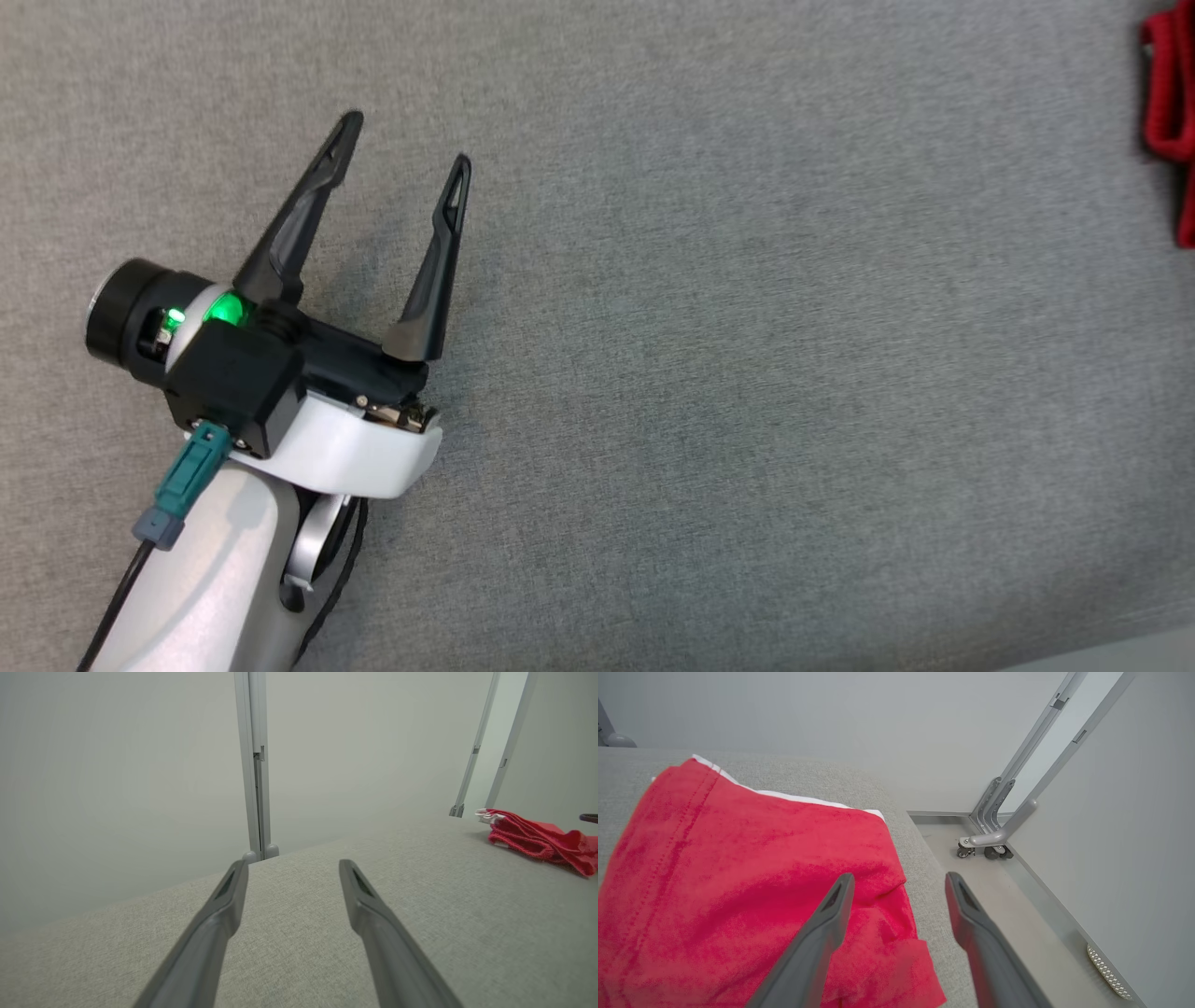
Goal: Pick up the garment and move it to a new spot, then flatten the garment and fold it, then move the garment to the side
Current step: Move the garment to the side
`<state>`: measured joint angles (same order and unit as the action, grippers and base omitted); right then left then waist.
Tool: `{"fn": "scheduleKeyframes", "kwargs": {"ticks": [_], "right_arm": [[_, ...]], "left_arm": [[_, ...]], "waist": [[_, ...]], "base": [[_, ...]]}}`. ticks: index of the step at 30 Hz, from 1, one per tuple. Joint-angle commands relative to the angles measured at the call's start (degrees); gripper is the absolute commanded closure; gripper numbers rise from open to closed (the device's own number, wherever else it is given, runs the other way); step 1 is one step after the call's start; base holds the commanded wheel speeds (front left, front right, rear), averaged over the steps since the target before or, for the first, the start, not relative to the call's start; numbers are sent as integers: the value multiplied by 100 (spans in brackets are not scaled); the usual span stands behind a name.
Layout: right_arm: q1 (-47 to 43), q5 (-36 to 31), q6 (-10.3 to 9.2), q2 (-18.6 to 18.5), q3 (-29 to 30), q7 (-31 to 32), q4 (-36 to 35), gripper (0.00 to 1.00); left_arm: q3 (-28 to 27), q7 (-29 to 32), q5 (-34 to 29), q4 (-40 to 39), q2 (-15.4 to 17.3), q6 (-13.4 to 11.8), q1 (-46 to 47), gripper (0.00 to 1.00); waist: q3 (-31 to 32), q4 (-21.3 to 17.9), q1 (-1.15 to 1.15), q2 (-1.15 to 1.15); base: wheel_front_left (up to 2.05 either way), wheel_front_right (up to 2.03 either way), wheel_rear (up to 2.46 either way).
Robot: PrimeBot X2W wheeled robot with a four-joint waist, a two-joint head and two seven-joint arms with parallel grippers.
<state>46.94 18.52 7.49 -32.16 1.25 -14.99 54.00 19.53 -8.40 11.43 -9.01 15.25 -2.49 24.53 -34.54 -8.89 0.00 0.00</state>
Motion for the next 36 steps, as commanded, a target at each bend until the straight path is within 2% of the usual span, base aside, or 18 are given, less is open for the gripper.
{"fn": "scheduleKeyframes", "kwargs": {"ticks": [1, 6, 12, 19, 25, 36], "right_arm": [[-265, -50, 1, 136, 187, -25, -180, 0], [-1045, -301, 0, 775, 621, -24, -970, 0], [-1930, -501, 1, 1574, 819, -25, -2051, 0], [-2780, -751, 1, 2362, 668, -15, -3212, 0], [-3315, -855, 1, 2660, 468, 20, -3880, 0], [-4047, -986, 1, 2805, 180, 438, -4574, 0]], "left_arm": [[-7, -33, 55, 70, 0, -39, -115, 0], [-41, -122, 187, 269, -26, -117, -419, 0], [-136, -217, 366, 444, -69, -260, -829, 0], [-291, -339, 593, 611, -186, -459, -1287, 0], [-394, -419, 767, 814, -287, -601, -1602, 0], [-675, -499, 904, 1218, -174, -826, -2203, 0]], "waist": [[268, -84, 0, 0], [797, -171, 0, 0], [1375, -94, 0, 0], [1906, 195, 0, 0], [2262, 667, 0, 0], [2853, 1198, 0, 0]], "base": [[0, 0, 0], [0, 0, 0], [0, 0, 0], [0, 0, 0], [0, 0, 0], [0, 0, 0]]}}
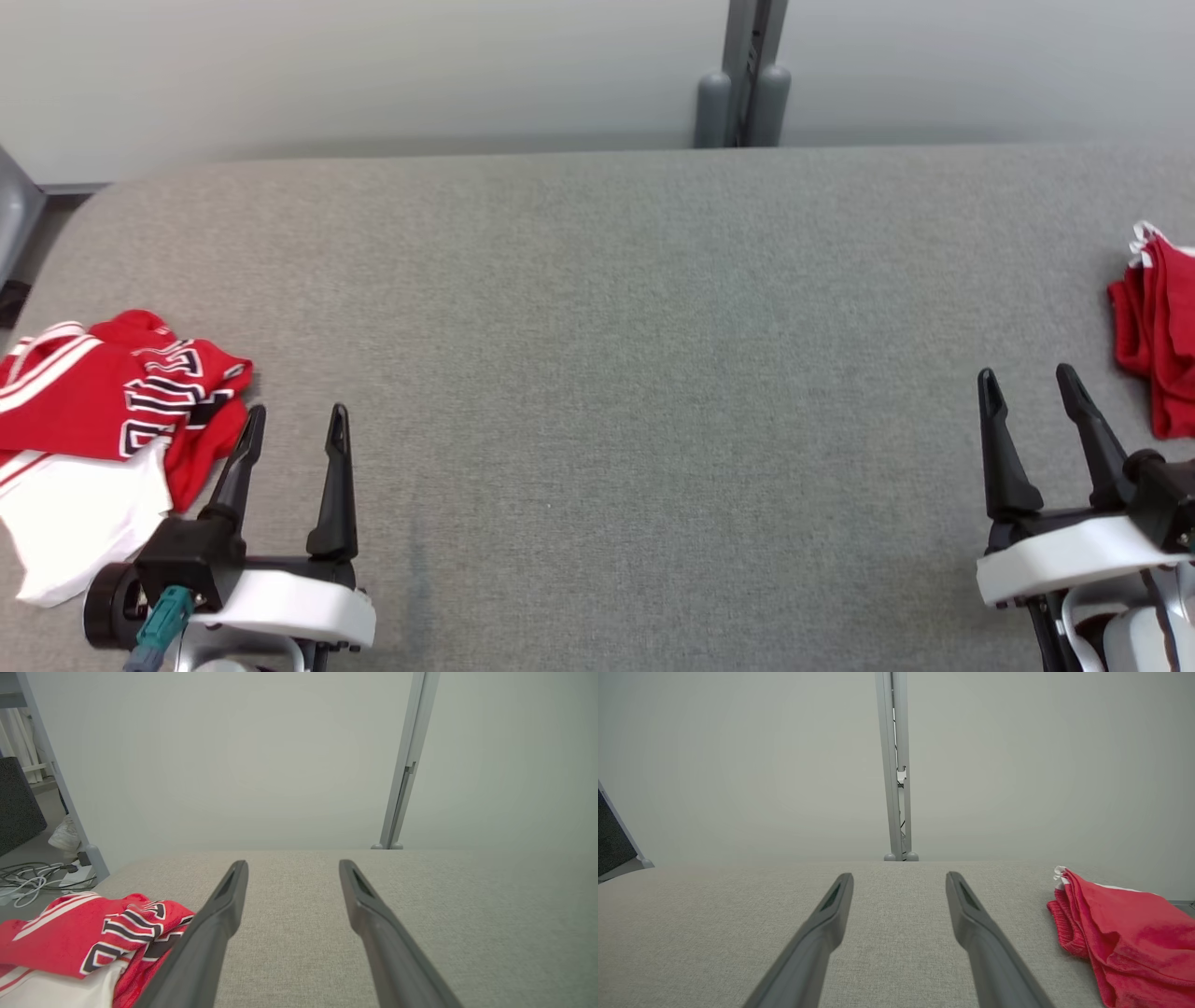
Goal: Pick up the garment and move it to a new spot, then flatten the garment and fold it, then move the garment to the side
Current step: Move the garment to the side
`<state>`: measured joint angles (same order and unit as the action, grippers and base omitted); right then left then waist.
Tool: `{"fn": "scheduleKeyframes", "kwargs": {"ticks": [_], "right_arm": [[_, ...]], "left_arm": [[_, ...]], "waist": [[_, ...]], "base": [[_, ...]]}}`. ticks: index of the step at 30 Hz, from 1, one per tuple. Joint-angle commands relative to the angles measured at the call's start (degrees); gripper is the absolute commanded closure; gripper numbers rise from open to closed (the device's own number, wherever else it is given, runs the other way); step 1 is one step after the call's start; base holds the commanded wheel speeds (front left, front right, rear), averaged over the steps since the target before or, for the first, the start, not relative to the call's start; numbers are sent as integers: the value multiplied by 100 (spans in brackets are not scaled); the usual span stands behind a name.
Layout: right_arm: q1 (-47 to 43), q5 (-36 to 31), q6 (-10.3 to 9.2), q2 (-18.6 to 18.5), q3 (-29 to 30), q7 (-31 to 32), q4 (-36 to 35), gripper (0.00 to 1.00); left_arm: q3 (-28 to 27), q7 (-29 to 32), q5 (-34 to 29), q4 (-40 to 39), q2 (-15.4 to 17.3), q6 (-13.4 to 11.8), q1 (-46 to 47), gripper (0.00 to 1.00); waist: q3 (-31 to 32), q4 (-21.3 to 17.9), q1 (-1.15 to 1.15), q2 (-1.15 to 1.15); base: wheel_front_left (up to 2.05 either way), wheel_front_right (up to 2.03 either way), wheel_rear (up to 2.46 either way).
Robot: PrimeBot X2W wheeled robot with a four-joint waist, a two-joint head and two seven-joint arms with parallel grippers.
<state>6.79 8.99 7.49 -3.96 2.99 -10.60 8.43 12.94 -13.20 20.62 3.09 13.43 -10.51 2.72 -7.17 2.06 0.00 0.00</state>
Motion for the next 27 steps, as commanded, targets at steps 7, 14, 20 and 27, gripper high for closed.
{"fn": "scheduleKeyframes", "kwargs": {"ticks": [7, 14, 20, 27], "right_arm": [[-494, -67, 1, 5, 46, 240, -380, 0], [-954, -92, 1, 29, 114, 443, -717, 0], [-1208, -72, 1, 50, 134, 585, -946, 0], [-1297, -41, 1, 62, 136, 644, -1070, 0]], "left_arm": [[15, -19, 53, 115, 76, 22, -260, 0], [88, 47, 48, 171, 123, -24, -472, 0], [121, 101, 87, 151, 152, -31, -613, 0], [138, 166, 128, 100, 194, -42, -680, 0]], "waist": [[367, 121, 0, 0], [642, 29, 0, 0], [779, -39, 0, 0], [804, -81, 0, 0]], "base": [[0, 0, 0], [0, 0, 0], [0, 0, 0], [0, 0, 0]]}}
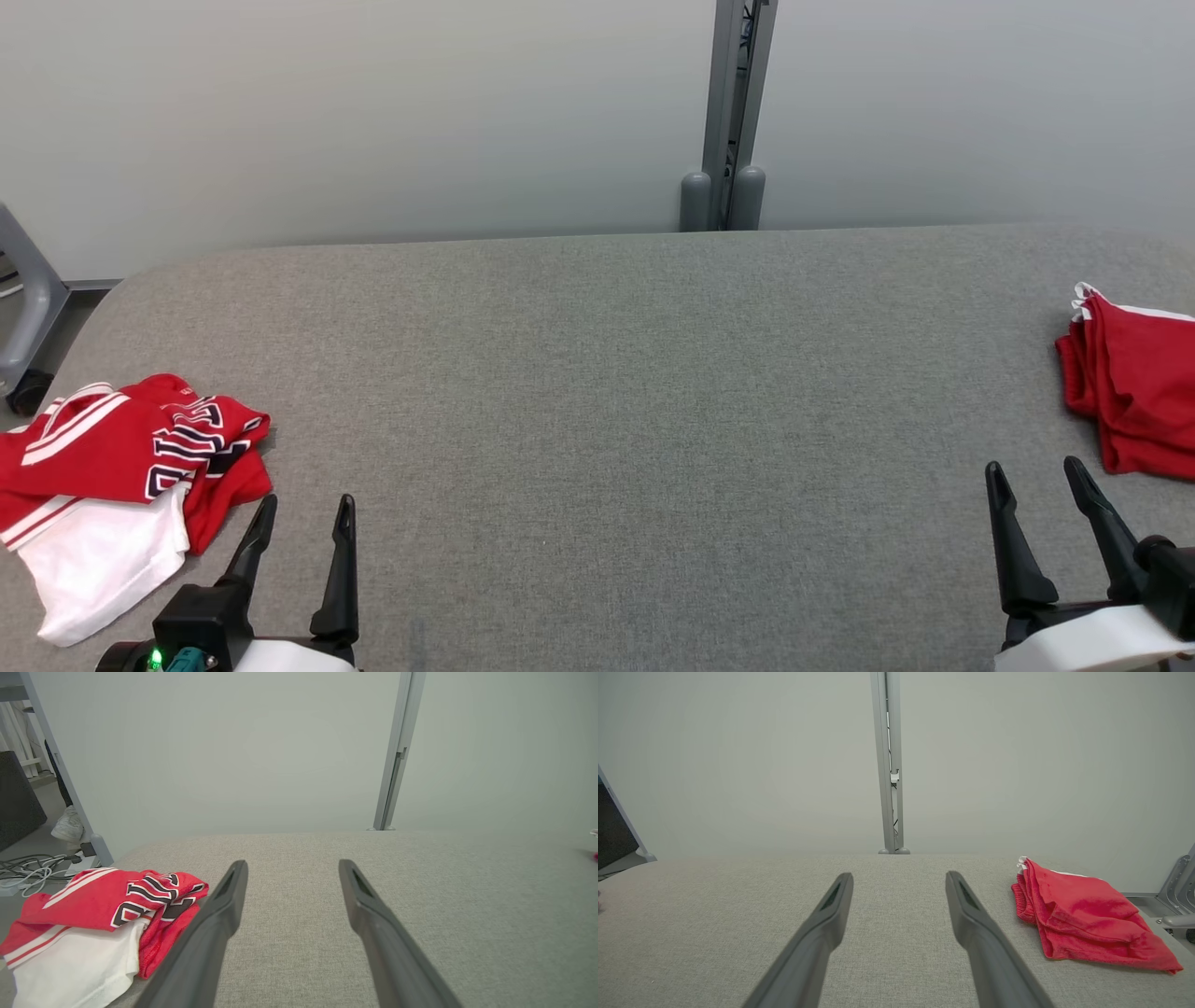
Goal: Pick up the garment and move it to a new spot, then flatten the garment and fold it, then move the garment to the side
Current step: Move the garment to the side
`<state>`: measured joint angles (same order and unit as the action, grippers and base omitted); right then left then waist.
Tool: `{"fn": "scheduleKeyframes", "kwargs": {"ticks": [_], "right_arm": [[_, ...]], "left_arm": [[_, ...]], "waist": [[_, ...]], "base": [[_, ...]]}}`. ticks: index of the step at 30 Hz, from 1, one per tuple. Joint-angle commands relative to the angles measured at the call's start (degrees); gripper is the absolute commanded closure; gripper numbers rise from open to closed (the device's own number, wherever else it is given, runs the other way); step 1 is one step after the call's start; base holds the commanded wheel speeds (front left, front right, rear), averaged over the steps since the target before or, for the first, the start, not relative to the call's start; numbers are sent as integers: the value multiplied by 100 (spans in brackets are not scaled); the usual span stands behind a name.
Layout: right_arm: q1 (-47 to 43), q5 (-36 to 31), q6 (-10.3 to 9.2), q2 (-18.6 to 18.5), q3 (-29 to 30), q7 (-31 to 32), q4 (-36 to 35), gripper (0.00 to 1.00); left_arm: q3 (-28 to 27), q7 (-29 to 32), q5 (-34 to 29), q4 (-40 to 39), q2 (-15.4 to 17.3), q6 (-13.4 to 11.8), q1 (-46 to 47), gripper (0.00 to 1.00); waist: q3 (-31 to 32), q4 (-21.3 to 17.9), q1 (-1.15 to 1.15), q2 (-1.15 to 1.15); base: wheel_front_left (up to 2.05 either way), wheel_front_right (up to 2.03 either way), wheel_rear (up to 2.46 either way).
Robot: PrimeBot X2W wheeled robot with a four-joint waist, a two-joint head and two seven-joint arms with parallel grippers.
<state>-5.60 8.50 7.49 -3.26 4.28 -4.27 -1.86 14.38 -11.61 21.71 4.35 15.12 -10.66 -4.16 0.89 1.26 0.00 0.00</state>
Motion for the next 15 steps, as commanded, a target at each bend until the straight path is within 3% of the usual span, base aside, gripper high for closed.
{"fn": "scheduleKeyframes", "kwargs": {"ticks": [1, 15], "right_arm": [[-62, 9, 1, -6, 6, 12, -46, 0], [-54, 23, 1, 12, -22, 0, -61, 0]], "left_arm": [[-6, 17, 29, -31, 30, -29, 10, 0], [34, 34, 62, -83, 60, -61, 54, 0]], "waist": [[-5, -2, 0, 0], [-13, -18, 0, 0]], "base": [[0, 0, 0], [0, 0, 0]]}}
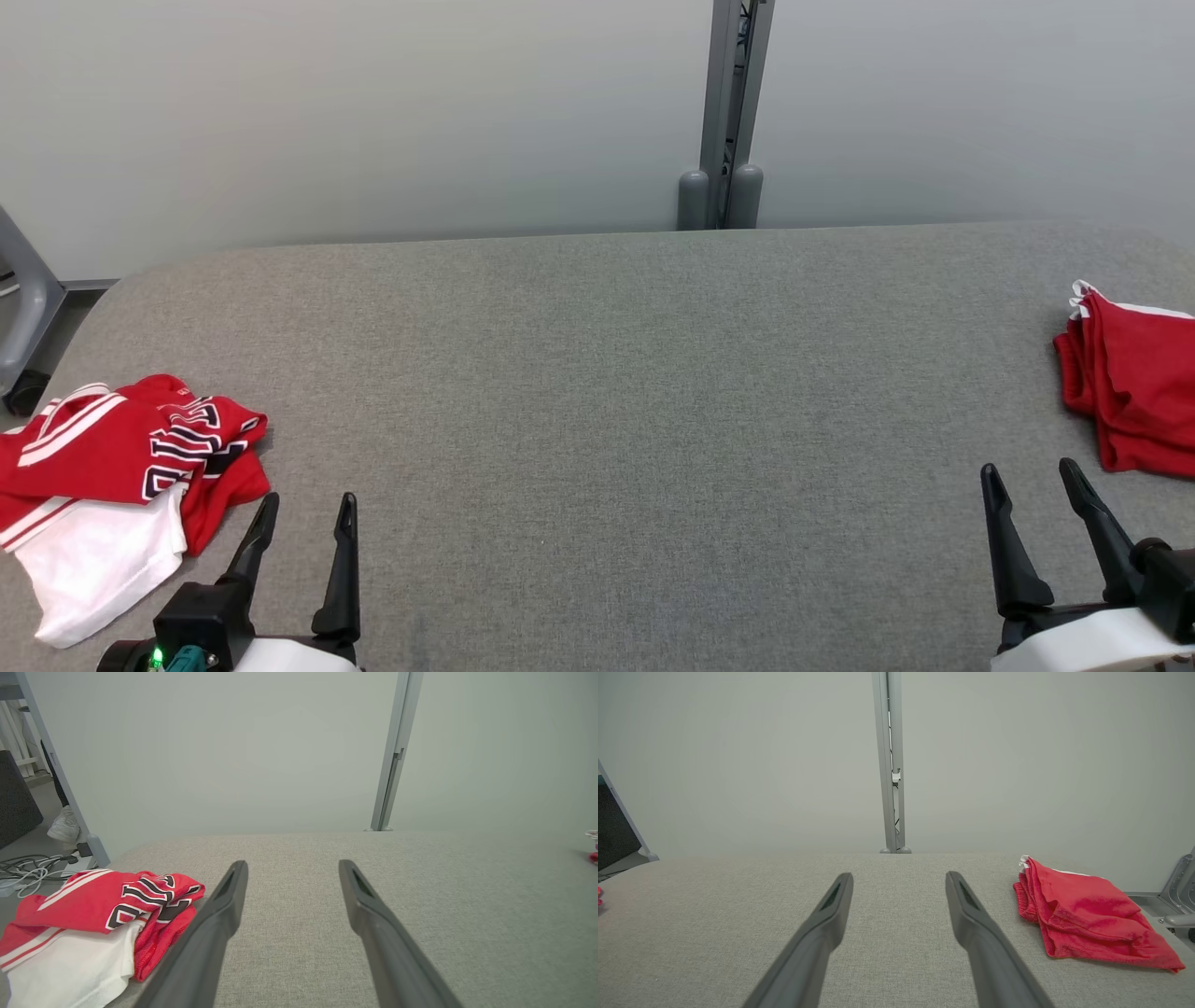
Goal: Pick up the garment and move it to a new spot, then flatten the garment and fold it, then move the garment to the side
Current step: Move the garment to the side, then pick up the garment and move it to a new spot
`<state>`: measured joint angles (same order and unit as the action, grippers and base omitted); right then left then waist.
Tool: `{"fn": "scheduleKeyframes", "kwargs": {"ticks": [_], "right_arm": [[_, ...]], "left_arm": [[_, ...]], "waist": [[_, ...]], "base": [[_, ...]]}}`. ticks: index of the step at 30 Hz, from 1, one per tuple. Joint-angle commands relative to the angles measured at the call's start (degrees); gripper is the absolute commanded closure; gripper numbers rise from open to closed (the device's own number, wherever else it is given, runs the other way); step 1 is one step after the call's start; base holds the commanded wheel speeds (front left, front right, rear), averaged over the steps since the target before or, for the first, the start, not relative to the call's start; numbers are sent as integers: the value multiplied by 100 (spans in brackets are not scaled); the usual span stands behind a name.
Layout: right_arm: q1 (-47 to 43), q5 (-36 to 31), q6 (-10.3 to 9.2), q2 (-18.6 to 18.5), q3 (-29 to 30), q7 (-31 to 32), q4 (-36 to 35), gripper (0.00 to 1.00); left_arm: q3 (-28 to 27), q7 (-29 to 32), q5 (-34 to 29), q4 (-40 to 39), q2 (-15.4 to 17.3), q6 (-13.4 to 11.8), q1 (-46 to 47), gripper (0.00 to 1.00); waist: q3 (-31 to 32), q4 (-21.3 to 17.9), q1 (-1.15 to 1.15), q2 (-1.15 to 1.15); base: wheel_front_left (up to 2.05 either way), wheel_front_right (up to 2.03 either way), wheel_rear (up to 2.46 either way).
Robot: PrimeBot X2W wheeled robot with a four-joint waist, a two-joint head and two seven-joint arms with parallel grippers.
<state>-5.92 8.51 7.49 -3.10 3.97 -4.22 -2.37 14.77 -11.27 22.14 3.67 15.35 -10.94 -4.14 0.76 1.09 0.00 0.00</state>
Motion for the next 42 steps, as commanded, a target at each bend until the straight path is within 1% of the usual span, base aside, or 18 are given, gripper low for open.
{"fn": "scheduleKeyframes", "kwargs": {"ticks": [1, 14, 18, 21, 24, 34, 35, 39, 42], "right_arm": [[-16, 23, 1, -3, 6, -6, -5, 0], [6, 33, 1, 5, 27, -47, 27, 0], [0, 37, 1, 6, 55, -50, -3, 0], [10, 36, 1, 9, 39, -42, -44, 0], [39, 20, 1, 8, 29, -53, -98, 0], [79, 44, 1, 6, -89, -6, -178, 0], [79, 44, 1, 6, -89, -6, -178, 0], [90, 76, 1, 7, -164, 13, -154, 0], [98, 104, 1, 6, -214, 21, -134, 0]], "left_arm": [[-1, -1, 20, -16, 42, -35, 56, 0], [32, 9, 68, -31, 44, -70, 102, 0], [47, -7, 97, -19, 6, -46, 178, 0], [60, -37, 111, -4, -31, -17, 290, 0], [68, -81, 131, 39, -78, 7, 409, 0], [98, -241, 155, 297, -184, 121, 659, 0], [98, -241, 155, 297, -184, 121, 659, 0], [80, -275, 130, 377, -156, 110, 702, 0], [54, -288, 120, 421, -131, 80, 680, 0]], "waist": [[-1, -3, 0, 0], [-13, 16, 0, 0], [-39, 118, 0, 0], [-69, 331, 0, 0], [-93, 636, 0, 0], [-37, 1802, 0, 0], [-37, 1802, 0, 0], [6, 2154, 0, 0], [37, 2330, 0, 0]], "base": [[0, 0, 0], [0, 0, 0], [0, 0, 0], [0, 0, 0], [0, 0, 0], [0, 0, 0], [0, 0, 0], [0, 0, 0], [0, 0, 0]]}}
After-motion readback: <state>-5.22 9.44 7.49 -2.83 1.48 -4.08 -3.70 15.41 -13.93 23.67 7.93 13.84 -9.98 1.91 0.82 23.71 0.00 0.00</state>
